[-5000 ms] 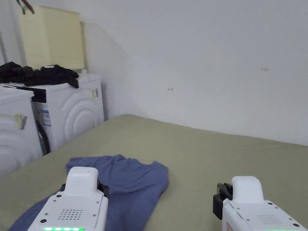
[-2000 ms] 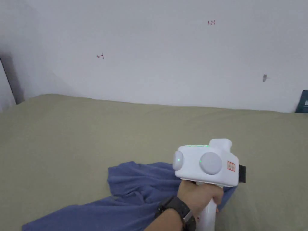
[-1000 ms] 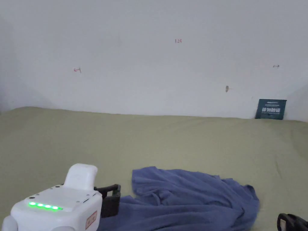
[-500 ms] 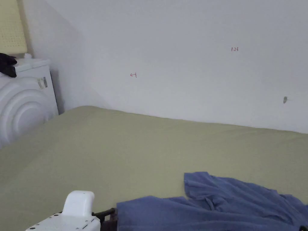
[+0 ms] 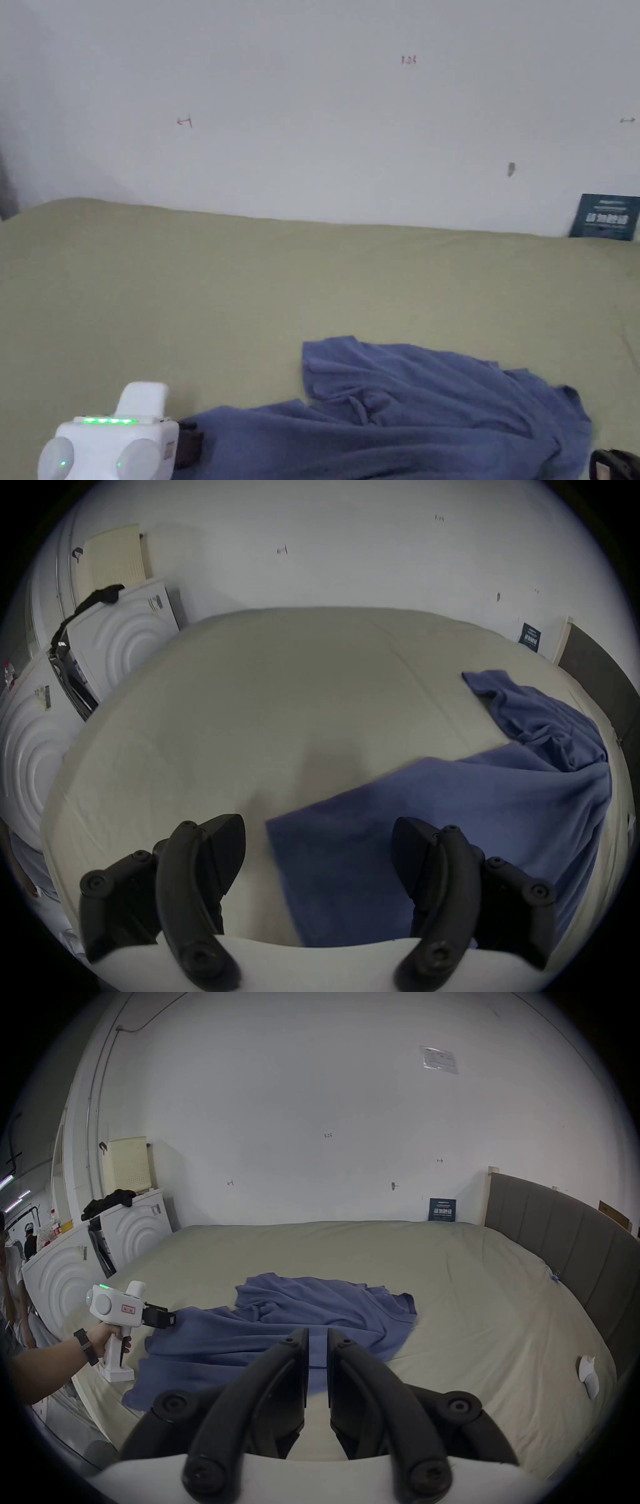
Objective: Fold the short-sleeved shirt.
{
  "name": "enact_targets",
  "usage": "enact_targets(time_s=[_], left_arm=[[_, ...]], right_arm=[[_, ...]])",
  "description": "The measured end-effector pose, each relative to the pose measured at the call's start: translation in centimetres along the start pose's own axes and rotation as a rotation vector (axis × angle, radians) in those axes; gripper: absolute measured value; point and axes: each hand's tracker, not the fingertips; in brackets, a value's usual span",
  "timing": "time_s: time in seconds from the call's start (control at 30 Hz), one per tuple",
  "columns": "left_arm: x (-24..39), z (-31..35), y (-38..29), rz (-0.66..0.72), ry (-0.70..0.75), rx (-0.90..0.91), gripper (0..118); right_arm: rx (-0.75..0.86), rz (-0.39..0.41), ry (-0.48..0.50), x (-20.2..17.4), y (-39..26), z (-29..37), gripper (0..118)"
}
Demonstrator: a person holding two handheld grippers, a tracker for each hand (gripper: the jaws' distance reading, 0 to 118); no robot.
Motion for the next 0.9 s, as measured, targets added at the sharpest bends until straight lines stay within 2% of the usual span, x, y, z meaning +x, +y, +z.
enact_targets(time_s=[0.03,0.07,0.1,0.13,0.2,0.23,0.33,0.37,0.43,0.47,0.5,0.53,0.57,0.67,0.77,0.8,0.83,0.87,0.9], left_arm=[[0.1,-0.2,-0.1,0.030,0.000,-0.034,79],[0.0,0.2,-0.1,0.087,-0.017,-0.036,63],[-0.1,0.8,0.1,0.130,-0.040,-0.016,36],[0.2,1.2,0.0,0.108,-0.029,0.004,2],[0.8,1.3,0.1,0.079,-0.116,0.008,3],[1.7,1.5,0.2,0.058,-0.084,-0.011,3],[2.9,2.3,0.1,0.013,-0.083,0.002,3],[3.0,2.5,0.1,0.021,-0.089,0.003,3],[3.0,2.8,0.2,0.044,-0.112,-0.001,3],[2.9,2.9,0.1,0.046,-0.119,0.000,3],[3.0,3.0,0.0,0.042,-0.124,0.001,3],[2.9,2.9,0.3,0.039,-0.119,-0.001,3],[2.9,3.0,0.2,0.024,-0.128,0.000,3],[2.8,3.1,0.0,0.010,-0.138,0.007,3],[2.7,3.2,-0.2,0.014,-0.152,0.008,3],[2.5,2.8,0.0,0.021,-0.159,0.012,3],[2.4,2.7,0.0,0.027,-0.169,0.013,3],[2.3,2.6,0.2,0.042,-0.180,0.004,3],[2.1,2.5,0.3,0.059,-0.202,0.001,3]], right_arm=[[-0.002,0.000,-0.007,0.5,-0.1,-0.2,15],[-0.003,-0.001,-0.013,0.7,-0.2,-0.5,15],[-0.007,-0.004,-0.023,1.3,-0.3,-0.9,15],[-0.018,-0.001,-0.035,2.0,-0.6,-1.6,15],[-0.062,0.005,-0.065,3.6,-1.0,-3.5,15],[-0.087,-0.008,-0.072,4.6,-1.1,-4.8,15],[-0.159,-0.092,-0.077,8.0,-1.3,-9.6,15],[-0.201,-0.124,-0.041,9.3,-1.3,-11.5,15],[-0.279,-0.162,-0.065,11.1,-1.3,-14.9,16],[-0.320,-0.207,-0.015,12.1,-1.3,-16.7,27],[-0.363,-0.251,-0.015,12.9,-1.4,-18.2,52],[-0.387,-0.305,-0.044,13.6,-1.6,-19.7,84],[-0.424,-0.334,-0.030,14.2,-1.6,-20.8,106],[-0.392,-0.430,-0.046,15.6,-1.7,-23.2,103],[-0.443,-0.474,-0.077,16.1,-1.4,-25.7,102],[-0.470,-0.487,-0.079,16.0,-1.4,-26.4,95],[-0.484,-0.485,-0.061,15.7,-1.4,-26.7,81],[-0.480,-0.446,-0.063,14.9,-1.3,-26.6,55],[-0.485,-0.340,-0.111,14.2,-1.0,-26.4,21]])
